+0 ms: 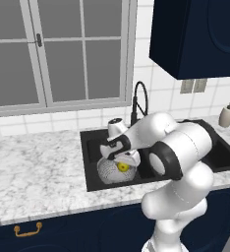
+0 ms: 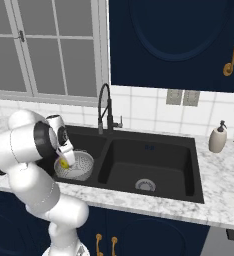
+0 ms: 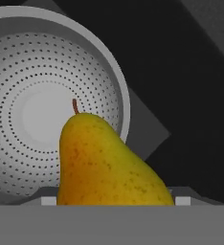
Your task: Put the colander in the sink, put the pear, mango in the colander, and turn on the sink faucet and pour water over the colander.
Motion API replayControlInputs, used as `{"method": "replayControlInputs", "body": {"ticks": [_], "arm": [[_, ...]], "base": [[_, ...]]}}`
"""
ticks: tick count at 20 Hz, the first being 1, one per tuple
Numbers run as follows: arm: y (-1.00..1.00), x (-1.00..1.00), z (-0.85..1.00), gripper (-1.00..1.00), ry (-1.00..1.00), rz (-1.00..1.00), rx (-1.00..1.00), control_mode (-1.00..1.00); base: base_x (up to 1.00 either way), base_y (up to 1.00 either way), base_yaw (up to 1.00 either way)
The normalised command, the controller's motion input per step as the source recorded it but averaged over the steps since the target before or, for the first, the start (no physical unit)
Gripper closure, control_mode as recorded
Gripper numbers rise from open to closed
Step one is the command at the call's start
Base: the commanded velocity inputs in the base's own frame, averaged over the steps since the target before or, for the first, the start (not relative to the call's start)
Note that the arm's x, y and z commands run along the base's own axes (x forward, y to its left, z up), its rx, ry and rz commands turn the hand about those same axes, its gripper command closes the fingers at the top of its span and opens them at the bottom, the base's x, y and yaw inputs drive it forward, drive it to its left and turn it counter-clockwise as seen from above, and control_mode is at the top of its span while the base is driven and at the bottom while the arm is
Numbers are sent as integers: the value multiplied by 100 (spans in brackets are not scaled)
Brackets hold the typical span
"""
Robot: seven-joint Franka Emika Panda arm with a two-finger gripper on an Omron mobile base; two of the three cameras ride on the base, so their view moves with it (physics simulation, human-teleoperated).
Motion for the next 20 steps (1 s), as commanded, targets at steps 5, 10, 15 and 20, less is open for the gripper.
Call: {"method": "replayControlInputs", "body": {"ticks": [5,10,15,20], "arm": [[-10,0,-27,100,0,0,0,-100],[-9,0,-24,100,0,0,0,-100],[0,13,-7,100,0,0,0,-100],[0,27,-4,100,0,0,0,-100]], "base": [[0,0,0],[0,0,0],[0,0,0],[0,0,0]]}}
